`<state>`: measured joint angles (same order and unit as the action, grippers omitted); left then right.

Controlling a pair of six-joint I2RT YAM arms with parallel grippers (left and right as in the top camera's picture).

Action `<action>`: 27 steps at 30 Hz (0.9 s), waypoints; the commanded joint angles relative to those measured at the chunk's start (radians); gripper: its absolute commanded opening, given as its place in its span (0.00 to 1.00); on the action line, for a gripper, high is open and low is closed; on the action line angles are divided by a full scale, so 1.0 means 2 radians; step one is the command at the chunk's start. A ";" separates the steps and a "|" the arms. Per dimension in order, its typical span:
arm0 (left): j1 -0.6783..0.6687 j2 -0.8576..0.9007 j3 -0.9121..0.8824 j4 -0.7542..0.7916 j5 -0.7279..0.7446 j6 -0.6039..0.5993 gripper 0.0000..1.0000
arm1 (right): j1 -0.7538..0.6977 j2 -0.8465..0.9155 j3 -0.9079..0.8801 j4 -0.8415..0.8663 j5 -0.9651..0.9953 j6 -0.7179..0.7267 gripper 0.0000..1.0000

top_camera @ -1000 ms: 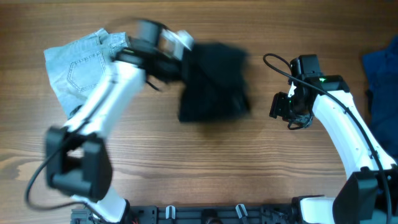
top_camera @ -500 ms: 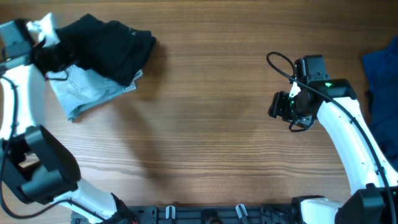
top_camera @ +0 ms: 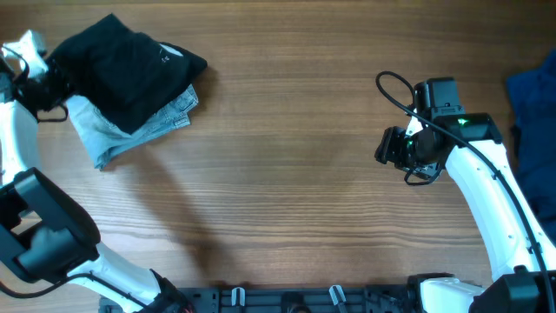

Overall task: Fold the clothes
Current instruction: 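Grasp the folded trousers with the left gripper and carry them upper-left, then place the folded trousers on top of the jeans and release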

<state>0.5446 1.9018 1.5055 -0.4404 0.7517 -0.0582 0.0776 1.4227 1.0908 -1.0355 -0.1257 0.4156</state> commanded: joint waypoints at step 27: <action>-0.002 0.022 0.033 -0.161 -0.268 -0.011 0.98 | 0.002 -0.008 0.008 0.001 -0.064 0.028 0.63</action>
<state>0.4892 1.9236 1.5543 -0.7277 0.3176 0.0013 0.0776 1.4227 1.0908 -1.0439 -0.2062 0.4530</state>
